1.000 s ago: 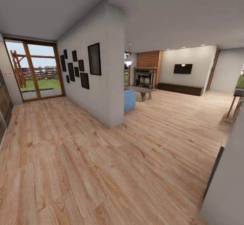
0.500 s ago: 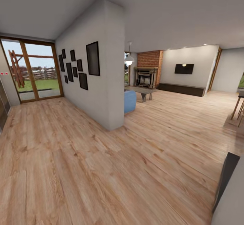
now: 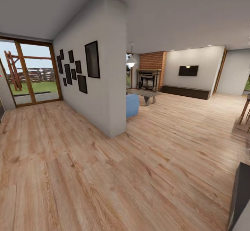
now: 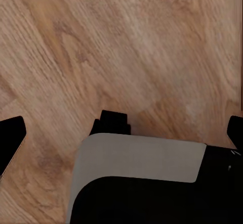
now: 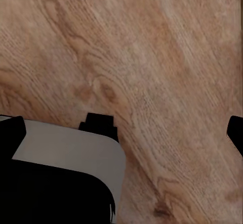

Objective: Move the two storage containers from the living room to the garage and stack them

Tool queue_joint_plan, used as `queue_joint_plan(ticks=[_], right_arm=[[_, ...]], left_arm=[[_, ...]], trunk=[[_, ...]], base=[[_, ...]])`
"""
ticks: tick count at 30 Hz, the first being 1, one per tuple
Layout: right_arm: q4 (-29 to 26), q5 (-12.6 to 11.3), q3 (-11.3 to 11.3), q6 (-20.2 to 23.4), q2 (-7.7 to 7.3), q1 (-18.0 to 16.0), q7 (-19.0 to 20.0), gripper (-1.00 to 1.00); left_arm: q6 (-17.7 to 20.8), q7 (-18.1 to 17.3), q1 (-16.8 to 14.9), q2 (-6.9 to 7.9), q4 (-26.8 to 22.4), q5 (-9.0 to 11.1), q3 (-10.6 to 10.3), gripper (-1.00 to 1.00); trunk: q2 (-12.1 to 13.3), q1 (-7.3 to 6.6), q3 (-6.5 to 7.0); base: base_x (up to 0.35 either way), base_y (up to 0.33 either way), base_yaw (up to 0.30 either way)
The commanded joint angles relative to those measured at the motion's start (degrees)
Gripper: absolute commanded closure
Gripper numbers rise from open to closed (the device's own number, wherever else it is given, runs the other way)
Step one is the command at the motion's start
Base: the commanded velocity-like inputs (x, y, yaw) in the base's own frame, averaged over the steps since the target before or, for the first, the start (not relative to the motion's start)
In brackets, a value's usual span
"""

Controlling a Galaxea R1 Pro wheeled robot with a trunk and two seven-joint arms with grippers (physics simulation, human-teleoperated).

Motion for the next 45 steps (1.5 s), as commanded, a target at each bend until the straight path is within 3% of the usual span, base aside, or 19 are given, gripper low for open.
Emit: queue_joint_plan(ticks=[1,45], right_arm=[[0.17,-0.63,0.49,-0.31,0.06,-0.08,0.06,-1.00],[0.17,-0.32,0.48,-0.37,0.22,-0.08,0.10,-1.00]], left_arm=[[-0.04,0.02,-0.02,0.01,-0.01,0.52,-0.48,-1.00],[-0.02,0.02,-0.02,0.01,-0.01,0.52,-0.48,-1.00]], trunk=[[-0.03,0.03,-0.06],[-0.03,0.03,-0.06]], base=[[0.327,0.000,-0.171],[0.326,0.000,-0.276]])
